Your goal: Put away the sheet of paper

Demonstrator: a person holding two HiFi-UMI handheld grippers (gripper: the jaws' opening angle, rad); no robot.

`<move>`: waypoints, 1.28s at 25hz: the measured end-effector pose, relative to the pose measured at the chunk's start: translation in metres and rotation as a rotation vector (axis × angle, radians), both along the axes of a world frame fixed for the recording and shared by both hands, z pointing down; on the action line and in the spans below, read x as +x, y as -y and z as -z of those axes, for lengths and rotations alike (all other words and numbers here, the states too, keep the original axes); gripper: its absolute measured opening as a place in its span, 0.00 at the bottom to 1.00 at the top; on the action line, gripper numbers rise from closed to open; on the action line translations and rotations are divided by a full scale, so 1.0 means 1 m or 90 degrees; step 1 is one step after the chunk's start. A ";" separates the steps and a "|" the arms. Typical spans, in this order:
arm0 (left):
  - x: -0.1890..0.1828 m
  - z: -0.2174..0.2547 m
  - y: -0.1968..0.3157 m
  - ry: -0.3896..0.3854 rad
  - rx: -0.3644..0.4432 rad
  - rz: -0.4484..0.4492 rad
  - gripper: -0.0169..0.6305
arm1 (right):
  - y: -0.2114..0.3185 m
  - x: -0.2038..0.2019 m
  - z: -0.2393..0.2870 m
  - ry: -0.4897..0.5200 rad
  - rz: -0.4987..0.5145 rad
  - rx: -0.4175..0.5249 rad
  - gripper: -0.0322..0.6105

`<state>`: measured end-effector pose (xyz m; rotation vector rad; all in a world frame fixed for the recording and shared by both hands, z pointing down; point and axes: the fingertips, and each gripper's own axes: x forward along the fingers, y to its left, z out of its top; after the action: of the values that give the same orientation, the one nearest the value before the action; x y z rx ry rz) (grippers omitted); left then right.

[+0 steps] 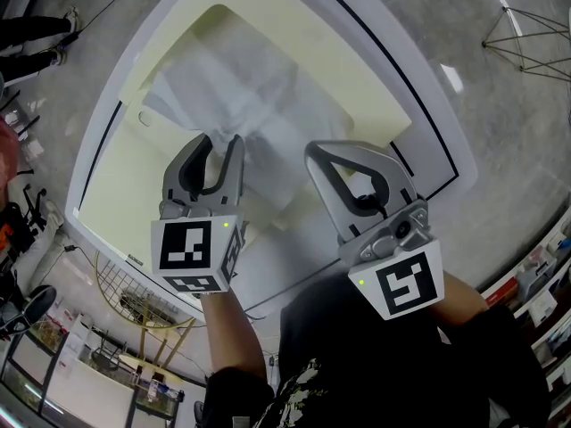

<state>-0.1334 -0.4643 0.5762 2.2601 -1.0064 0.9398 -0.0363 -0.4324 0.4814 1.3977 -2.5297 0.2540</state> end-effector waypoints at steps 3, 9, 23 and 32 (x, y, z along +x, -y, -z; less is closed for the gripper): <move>-0.006 0.001 0.001 0.017 0.004 0.006 0.23 | -0.001 0.005 0.000 -0.001 -0.007 -0.003 0.05; -0.022 0.009 -0.008 0.037 0.006 0.017 0.23 | -0.006 0.005 0.008 -0.003 -0.003 0.007 0.05; -0.026 0.043 -0.055 0.016 0.023 0.040 0.22 | -0.032 -0.006 0.033 -0.014 0.043 0.037 0.05; -0.049 0.054 -0.095 0.020 0.064 0.088 0.10 | -0.058 -0.031 0.034 -0.010 0.088 0.058 0.05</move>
<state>-0.1826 -0.3694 0.5226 2.2294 -1.2317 0.8861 -0.0673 -0.3744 0.4476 1.2420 -2.6405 0.1029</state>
